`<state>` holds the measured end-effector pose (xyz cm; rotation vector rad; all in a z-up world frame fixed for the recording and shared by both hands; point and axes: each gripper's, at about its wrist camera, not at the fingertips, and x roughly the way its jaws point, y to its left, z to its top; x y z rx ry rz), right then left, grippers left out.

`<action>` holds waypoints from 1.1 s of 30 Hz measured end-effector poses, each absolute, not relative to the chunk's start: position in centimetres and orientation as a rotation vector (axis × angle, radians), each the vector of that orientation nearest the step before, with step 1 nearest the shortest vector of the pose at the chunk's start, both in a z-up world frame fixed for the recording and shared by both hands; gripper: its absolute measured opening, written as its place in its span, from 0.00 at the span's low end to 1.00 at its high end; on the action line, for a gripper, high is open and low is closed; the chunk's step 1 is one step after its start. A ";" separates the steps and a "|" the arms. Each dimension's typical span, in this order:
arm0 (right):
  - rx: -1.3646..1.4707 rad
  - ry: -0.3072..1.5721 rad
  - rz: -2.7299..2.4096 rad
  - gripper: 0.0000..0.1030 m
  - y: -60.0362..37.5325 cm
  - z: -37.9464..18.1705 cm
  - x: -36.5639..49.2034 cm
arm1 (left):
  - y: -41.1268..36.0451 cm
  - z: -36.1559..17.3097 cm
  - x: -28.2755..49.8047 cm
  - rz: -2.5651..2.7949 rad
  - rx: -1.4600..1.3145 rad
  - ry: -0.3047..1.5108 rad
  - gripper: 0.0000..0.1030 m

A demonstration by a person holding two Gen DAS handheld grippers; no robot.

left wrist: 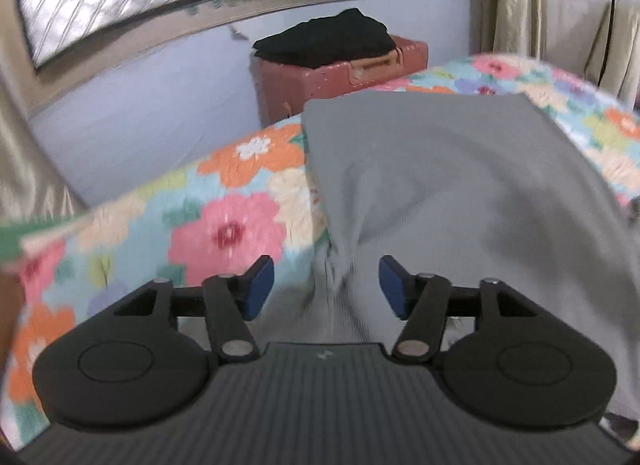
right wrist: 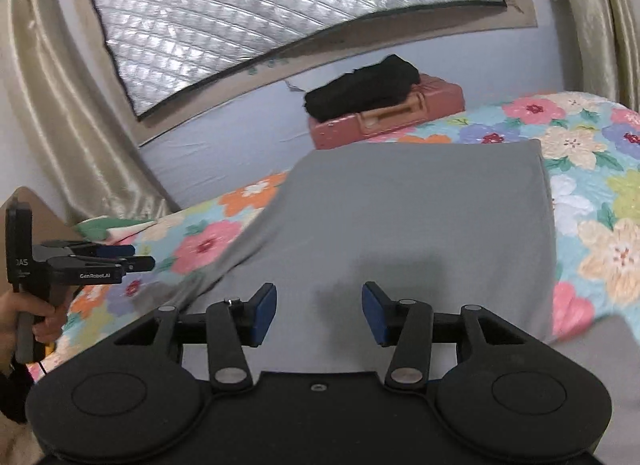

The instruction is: Fold clothes

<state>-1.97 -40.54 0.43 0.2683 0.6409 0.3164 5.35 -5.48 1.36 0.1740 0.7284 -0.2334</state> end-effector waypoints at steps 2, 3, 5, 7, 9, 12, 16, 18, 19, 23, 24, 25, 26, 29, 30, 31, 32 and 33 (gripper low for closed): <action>0.259 0.636 0.318 0.53 -38.7 0.4 -3.6 | -4.3 0.9 4.1 -0.233 0.205 0.724 0.60; 0.259 0.630 0.311 0.54 -37.8 0.2 -4.1 | -3.8 0.4 3.4 -0.214 0.231 0.700 0.62; 0.286 0.601 0.287 0.55 -36.0 -0.8 -5.2 | -3.0 -1.1 1.8 -0.127 0.288 0.595 0.64; 0.340 0.570 0.274 0.56 -34.0 -2.4 -6.3 | -2.3 -3.1 0.8 -0.060 0.329 0.552 0.70; 0.400 0.551 0.287 0.56 -31.3 -4.4 -6.9 | -2.0 -4.0 1.2 -0.095 0.381 0.613 0.70; 0.381 0.573 0.300 0.55 -26.9 -6.8 -6.8 | -1.0 -3.9 1.3 -0.141 0.423 0.600 0.72; 0.306 0.633 0.313 0.55 -22.3 -8.7 -6.1 | 1.6 -5.0 1.6 -0.179 0.340 0.669 0.80; 0.267 0.641 0.336 0.55 -20.8 -9.1 -6.0 | 2.3 -5.7 2.1 -0.158 0.317 0.708 0.80; 0.243 0.645 0.343 0.55 -20.1 -9.3 -5.8 | 2.5 -5.8 2.2 -0.160 0.302 0.713 0.80; 0.136 0.683 0.369 0.55 -17.7 -10.0 -5.4 | 3.0 -6.5 2.7 -0.230 0.261 0.739 0.81; 0.107 0.687 0.381 0.55 -17.2 -10.1 -5.4 | 2.9 -7.0 3.1 -0.257 0.260 0.772 0.81; 0.077 0.688 0.394 0.55 -16.6 -10.1 -5.3 | 2.7 -7.6 3.5 -0.278 0.263 0.809 0.81; 0.047 0.690 0.407 0.55 -16.0 -10.1 -5.1 | 2.5 -8.1 3.8 -0.295 0.264 0.841 0.81; -0.041 0.711 0.435 0.55 -14.4 -10.4 -4.0 | 1.2 -8.7 3.7 -0.324 0.327 0.832 0.81; -0.065 0.718 0.440 0.55 -14.0 -10.5 -3.7 | 0.7 -8.8 3.4 -0.327 0.364 0.807 0.81; -0.085 0.725 0.441 0.55 -13.7 -10.7 -3.5 | 0.2 -8.9 3.2 -0.320 0.409 0.772 0.84; -0.104 0.731 0.443 0.56 -13.4 -10.8 -3.3 | -0.2 -9.2 3.2 -0.307 0.447 0.746 0.85; -0.124 0.737 0.445 0.56 -13.1 -11.0 -3.2 | -0.5 -9.5 3.6 -0.288 0.484 0.733 0.89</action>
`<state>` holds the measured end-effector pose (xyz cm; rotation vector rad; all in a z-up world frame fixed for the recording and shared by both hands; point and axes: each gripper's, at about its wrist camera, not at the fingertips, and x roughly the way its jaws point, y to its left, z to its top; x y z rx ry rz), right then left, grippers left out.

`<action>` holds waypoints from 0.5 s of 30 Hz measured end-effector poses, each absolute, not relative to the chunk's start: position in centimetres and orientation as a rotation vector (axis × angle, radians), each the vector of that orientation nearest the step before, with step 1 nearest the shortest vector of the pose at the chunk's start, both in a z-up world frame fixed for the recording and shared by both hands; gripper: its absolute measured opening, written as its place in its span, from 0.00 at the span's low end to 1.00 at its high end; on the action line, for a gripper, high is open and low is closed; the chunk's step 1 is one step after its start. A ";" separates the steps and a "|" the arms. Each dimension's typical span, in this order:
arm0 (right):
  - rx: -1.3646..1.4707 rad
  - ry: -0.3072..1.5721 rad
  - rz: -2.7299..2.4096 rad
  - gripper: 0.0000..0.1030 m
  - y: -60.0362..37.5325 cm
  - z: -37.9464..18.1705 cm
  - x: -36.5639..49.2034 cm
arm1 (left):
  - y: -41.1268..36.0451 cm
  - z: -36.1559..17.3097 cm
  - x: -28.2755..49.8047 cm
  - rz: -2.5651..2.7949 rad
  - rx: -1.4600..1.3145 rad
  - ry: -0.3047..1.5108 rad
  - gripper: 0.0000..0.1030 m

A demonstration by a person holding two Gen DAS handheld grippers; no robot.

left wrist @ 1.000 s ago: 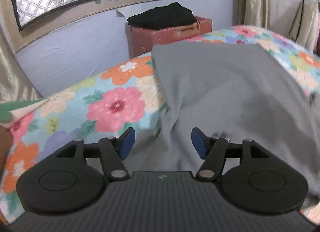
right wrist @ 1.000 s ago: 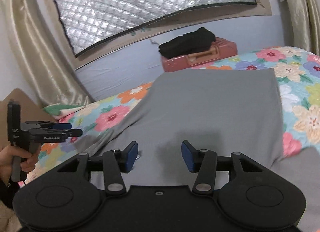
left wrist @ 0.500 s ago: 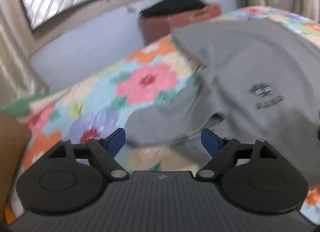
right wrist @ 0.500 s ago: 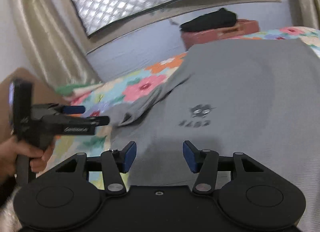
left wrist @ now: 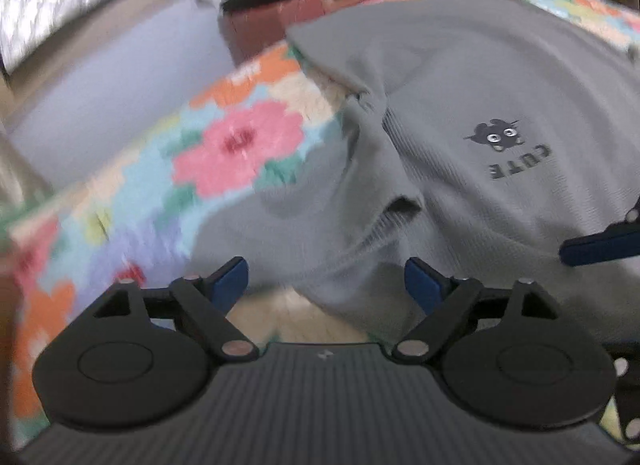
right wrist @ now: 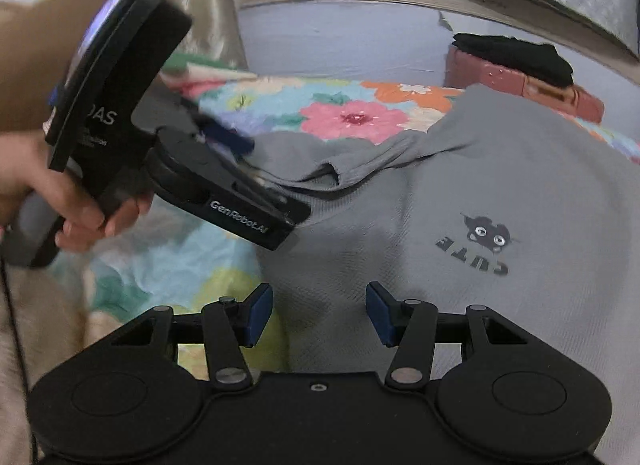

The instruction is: Fold clothes

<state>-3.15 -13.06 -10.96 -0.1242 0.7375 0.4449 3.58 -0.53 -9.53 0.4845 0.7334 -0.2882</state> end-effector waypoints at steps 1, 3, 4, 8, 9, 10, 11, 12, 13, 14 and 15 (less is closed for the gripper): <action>-0.144 0.744 0.446 0.56 -12.8 -11.1 -3.0 | -0.9 -9.9 4.0 -0.268 0.523 0.727 0.90; -0.166 0.761 0.449 0.56 -12.4 -11.5 -2.8 | -1.4 -10.3 4.8 -0.245 0.586 0.708 0.87; -0.175 0.766 0.447 0.56 -12.3 -11.6 -2.7 | -1.2 -10.3 5.0 -0.273 0.579 0.702 0.71; -0.157 0.759 0.443 0.57 -12.4 -11.9 -2.7 | 0.2 -10.0 6.9 -0.343 0.432 0.760 0.19; -0.139 0.758 0.444 0.58 -12.6 -12.0 -2.7 | 0.4 -9.9 7.3 -0.338 0.406 0.765 0.17; -0.128 0.758 0.442 0.59 -12.7 -12.1 -2.6 | 0.6 -9.9 7.6 -0.331 0.396 0.756 0.16; -0.120 0.757 0.439 0.59 -12.8 -12.2 -2.4 | 0.8 -9.8 8.0 -0.328 0.387 0.747 0.11; -0.112 0.757 0.436 0.59 -12.8 -12.3 -2.3 | 1.0 -9.8 8.4 -0.330 0.363 0.747 0.03; -0.105 0.757 0.432 0.59 -12.8 -12.4 -2.2 | 1.6 -9.6 8.9 -0.334 0.313 0.752 0.03; -0.097 0.757 0.429 0.58 -12.9 -12.6 -2.0 | 2.3 -9.2 9.3 -0.328 0.244 0.749 0.03; -0.089 0.756 0.426 0.56 -12.9 -12.7 -1.9 | 3.4 -8.6 9.7 -0.315 0.150 0.739 0.03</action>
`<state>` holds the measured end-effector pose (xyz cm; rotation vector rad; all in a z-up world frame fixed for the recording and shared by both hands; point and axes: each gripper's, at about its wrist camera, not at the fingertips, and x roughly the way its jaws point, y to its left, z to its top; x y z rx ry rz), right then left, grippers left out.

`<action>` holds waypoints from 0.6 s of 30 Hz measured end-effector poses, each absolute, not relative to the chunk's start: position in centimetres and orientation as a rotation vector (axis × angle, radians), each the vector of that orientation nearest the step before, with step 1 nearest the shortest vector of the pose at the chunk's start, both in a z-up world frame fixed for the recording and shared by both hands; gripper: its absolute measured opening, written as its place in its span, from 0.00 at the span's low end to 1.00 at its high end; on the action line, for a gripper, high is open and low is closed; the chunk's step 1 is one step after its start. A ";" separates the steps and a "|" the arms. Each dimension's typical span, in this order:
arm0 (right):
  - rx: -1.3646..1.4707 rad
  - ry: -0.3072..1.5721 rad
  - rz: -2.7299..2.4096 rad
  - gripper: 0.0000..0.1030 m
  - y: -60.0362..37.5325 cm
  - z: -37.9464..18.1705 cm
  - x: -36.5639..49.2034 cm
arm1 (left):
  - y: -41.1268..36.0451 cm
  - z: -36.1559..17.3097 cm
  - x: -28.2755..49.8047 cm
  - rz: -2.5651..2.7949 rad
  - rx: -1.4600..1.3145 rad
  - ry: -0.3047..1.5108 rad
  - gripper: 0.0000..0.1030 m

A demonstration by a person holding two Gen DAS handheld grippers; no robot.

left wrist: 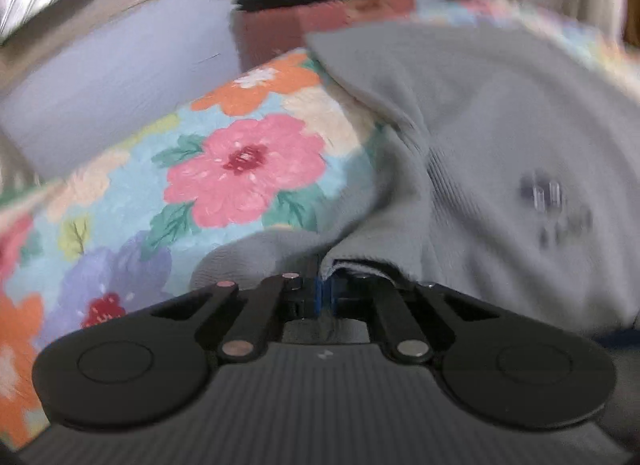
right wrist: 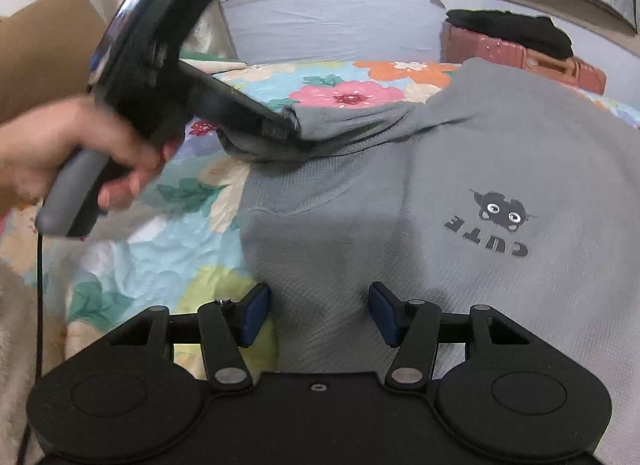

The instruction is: Fold clothes

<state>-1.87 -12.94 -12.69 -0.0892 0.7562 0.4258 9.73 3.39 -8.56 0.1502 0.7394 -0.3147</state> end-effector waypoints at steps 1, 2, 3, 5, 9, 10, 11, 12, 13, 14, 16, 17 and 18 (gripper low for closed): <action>-0.071 0.753 0.429 0.41 -13.1 -12.7 -1.8 | 4.9 -7.7 10.4 -0.305 0.023 0.734 0.03; -0.032 0.755 0.432 0.19 -13.5 -12.7 -1.7 | 6.7 -6.8 11.2 -0.299 -0.121 0.731 0.03; 0.014 0.759 0.432 0.16 -14.0 -12.7 -1.5 | 8.6 -6.0 11.9 -0.304 -0.281 0.729 0.03; 0.126 0.753 0.443 0.12 -15.5 -12.7 -1.5 | 11.9 -5.4 12.9 -0.309 -0.541 0.710 0.03; 0.231 0.750 0.460 0.12 -17.4 -12.8 -1.7 | 14.4 -7.6 15.5 -0.169 -0.666 0.743 0.04; 0.212 0.752 0.448 0.12 -17.4 -12.8 -1.7 | 14.8 -9.0 16.2 -0.116 -0.690 0.765 0.05; 0.184 0.755 0.430 0.12 -17.2 -12.8 -1.6 | 15.2 -10.3 16.7 -0.055 -0.709 0.783 0.07; 0.157 0.758 0.413 0.12 -17.0 -12.8 -1.6 | 15.5 -11.3 16.9 -0.013 -0.716 0.796 0.15; 0.143 0.758 0.394 0.11 -16.9 -12.8 -1.6 | 15.9 -11.8 17.0 0.010 -0.714 0.805 0.17; 0.137 0.757 0.374 0.11 -16.9 -12.6 -1.5 | 16.3 -12.4 17.1 0.032 -0.712 0.815 0.17; 0.113 0.748 0.343 0.11 -16.7 -12.3 -1.5 | 16.6 -11.5 16.5 0.027 -0.677 0.805 0.30; 0.084 0.742 0.338 0.11 -16.4 -12.1 -1.5 | 16.5 -10.5 15.9 0.021 -0.620 0.792 0.39; 0.056 0.739 0.333 0.11 -16.1 -12.0 -1.6 | 16.2 -9.3 15.2 0.023 -0.533 0.776 0.61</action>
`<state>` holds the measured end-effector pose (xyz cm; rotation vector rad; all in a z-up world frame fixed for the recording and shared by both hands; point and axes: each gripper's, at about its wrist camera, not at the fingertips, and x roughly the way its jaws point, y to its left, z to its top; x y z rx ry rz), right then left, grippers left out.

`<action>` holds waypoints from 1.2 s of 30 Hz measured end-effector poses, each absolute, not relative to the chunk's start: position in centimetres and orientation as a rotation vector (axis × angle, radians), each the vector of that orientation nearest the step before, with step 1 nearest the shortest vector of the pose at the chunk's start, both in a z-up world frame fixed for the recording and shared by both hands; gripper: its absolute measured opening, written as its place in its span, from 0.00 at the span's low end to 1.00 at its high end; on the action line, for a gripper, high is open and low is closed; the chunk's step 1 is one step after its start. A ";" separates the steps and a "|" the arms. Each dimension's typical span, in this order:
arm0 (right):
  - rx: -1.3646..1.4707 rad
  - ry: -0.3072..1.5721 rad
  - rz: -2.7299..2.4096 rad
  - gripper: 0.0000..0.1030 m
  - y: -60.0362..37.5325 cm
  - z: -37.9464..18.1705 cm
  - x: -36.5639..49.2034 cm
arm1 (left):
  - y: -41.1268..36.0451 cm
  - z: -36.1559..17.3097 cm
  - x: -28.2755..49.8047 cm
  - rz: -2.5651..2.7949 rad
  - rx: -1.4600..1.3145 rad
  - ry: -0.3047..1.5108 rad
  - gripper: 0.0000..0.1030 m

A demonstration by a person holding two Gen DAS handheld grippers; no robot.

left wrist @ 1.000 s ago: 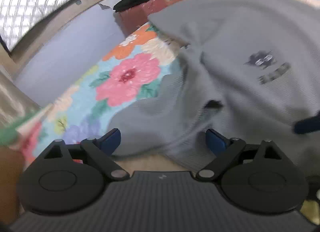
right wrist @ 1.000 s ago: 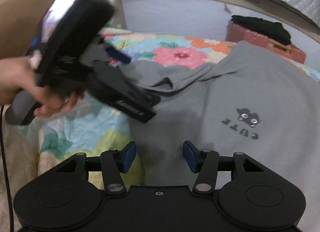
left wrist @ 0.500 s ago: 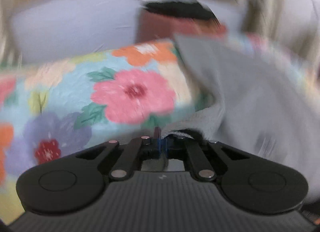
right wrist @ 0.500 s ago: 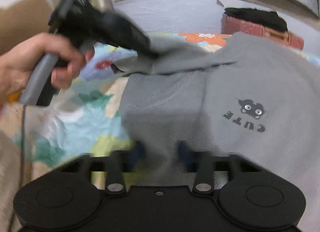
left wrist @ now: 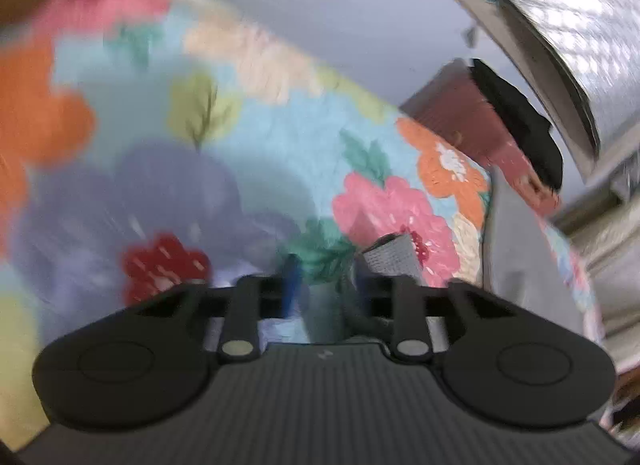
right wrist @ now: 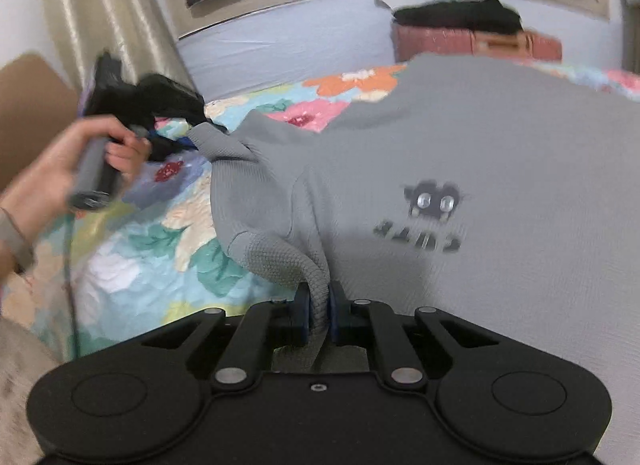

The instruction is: Fold clothes

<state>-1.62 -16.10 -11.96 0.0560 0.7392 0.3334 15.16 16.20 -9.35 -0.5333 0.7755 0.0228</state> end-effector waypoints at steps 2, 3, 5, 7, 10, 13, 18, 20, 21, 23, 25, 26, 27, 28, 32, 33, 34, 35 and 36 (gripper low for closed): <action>-0.001 0.734 0.325 0.11 -15.5 -11.7 -1.8 | 15.2 -8.1 13.6 0.038 -0.348 0.785 0.78; -0.029 0.731 0.321 0.11 -15.2 -11.6 -1.8 | 14.9 -8.0 13.0 0.027 -0.307 0.817 0.80; -0.031 0.740 0.303 0.11 -15.2 -11.6 -1.3 | 15.2 -8.6 12.5 -0.034 -0.334 0.901 0.80; -0.013 0.754 0.280 0.11 -15.6 -11.8 -1.1 | 15.3 -9.3 13.0 -0.048 -0.374 0.932 0.81; -0.011 0.758 0.270 0.11 -15.6 -12.1 -1.2 | 14.5 -9.3 13.6 0.005 -0.335 0.953 0.82; -0.025 0.746 0.277 0.11 -15.5 -12.2 -1.5 | 13.5 -9.1 13.3 0.012 -0.297 0.950 0.85; 0.085 0.734 0.219 0.11 -17.7 -12.3 -1.4 | 11.7 -9.2 10.0 0.040 -0.141 0.931 0.86; 0.131 0.746 0.202 0.11 -18.7 -12.6 -1.2 | 10.6 -9.1 8.3 0.043 -0.058 0.907 0.88; 0.145 0.754 0.203 0.11 -19.0 -12.7 -1.1 | 10.1 -9.0 7.7 0.034 -0.028 0.891 0.88; 0.141 0.758 0.203 0.12 -19.0 -12.8 -1.1 | 10.0 -8.8 7.1 -0.035 -0.042 0.852 0.88; 0.115 0.760 0.204 0.12 -18.5 -12.8 -1.1 | 10.6 -8.7 7.6 -0.095 -0.138 0.854 0.88; 0.099 0.761 0.208 0.13 -18.2 -12.8 -1.2 | 11.0 -8.8 7.9 -0.104 -0.185 0.857 0.88; 0.081 0.762 0.214 0.14 -17.9 -12.7 -1.3 | 11.3 -8.9 8.1 -0.110 -0.226 0.857 0.88; 0.063 0.763 0.220 0.15 -17.6 -12.7 -1.4 | 11.5 -9.1 8.4 -0.107 -0.237 0.857 0.88; -0.067 0.761 0.268 0.16 -16.2 -12.1 -2.2 | 9.4 -10.1 8.6 -0.073 -0.020 0.815 0.86; -0.099 0.754 0.288 0.16 -15.8 -11.8 -2.5 | 8.7 -10.5 8.5 -0.097 0.033 0.803 0.79; -0.132 0.747 0.308 0.16 -15.5 -11.6 -2.8 | 8.1 -10.7 8.3 -0.129 0.078 0.793 0.67; -0.159 0.736 0.329 0.16 -15.1 -11.2 -3.2 | 7.4 -10.9 8.1 -0.148 0.125 0.792 0.65; -0.182 0.722 0.350 0.16 -14.8 -10.8 -3.5 | 6.8 -11.1 8.0 -0.148 0.173 0.791 0.63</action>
